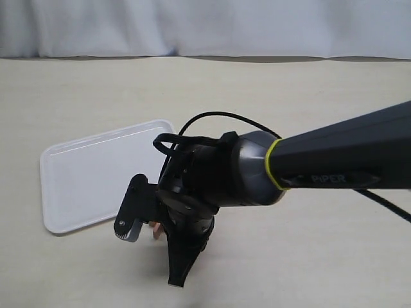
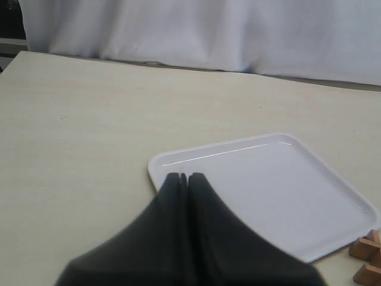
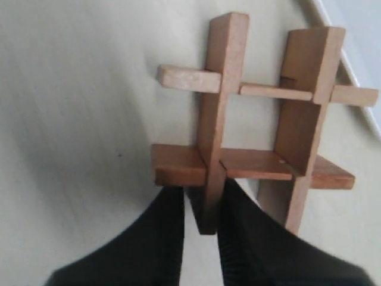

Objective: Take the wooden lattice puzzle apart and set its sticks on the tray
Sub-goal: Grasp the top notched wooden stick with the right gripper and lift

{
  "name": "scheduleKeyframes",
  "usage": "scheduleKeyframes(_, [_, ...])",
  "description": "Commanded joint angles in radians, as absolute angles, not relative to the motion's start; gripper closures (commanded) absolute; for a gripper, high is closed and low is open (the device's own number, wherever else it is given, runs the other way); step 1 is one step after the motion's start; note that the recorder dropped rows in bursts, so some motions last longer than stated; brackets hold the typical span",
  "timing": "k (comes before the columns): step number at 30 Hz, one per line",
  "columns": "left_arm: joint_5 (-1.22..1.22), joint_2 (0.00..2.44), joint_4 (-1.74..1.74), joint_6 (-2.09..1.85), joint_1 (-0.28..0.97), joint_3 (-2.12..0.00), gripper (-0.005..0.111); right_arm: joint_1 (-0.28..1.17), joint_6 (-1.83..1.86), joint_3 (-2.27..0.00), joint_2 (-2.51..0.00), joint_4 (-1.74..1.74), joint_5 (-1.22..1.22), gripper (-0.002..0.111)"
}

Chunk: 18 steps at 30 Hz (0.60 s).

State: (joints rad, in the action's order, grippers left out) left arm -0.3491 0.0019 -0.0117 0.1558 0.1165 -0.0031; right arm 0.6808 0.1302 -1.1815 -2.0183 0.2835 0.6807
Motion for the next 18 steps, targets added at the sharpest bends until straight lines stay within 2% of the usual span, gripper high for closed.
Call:
scheduleKeyframes(1, [-0.346, 0.000, -0.015, 0.158, 0.116, 0.000, 0.107, 0.675, 0.126, -1.184, -2.018, 0.304, 0.674, 0.104])
scheduleKeyframes(18, [-0.346, 0.000, -0.015, 0.158, 0.116, 0.000, 0.107, 0.675, 0.162, -1.184, -1.878, 0.308, 0.766, 0.104])
